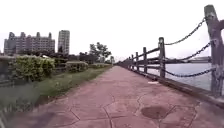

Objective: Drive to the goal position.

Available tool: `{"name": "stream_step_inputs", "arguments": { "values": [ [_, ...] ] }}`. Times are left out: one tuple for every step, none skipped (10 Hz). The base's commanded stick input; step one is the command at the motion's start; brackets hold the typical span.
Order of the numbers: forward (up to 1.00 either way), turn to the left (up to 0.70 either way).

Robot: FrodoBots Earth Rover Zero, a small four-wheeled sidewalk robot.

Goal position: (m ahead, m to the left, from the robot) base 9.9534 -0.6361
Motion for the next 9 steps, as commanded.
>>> {"name": "stream_step_inputs", "arguments": {
  "values": [
    [1.0, 0.0],
    [1.0, 0.0],
    [1.0, 0.0],
    [1.0, 0.0],
    [1.0, -0.26],
    [1.0, -0.38],
    [1.0, -0.04],
    [1.0, 0.0],
    [1.0, 0.0]
  ]
}}
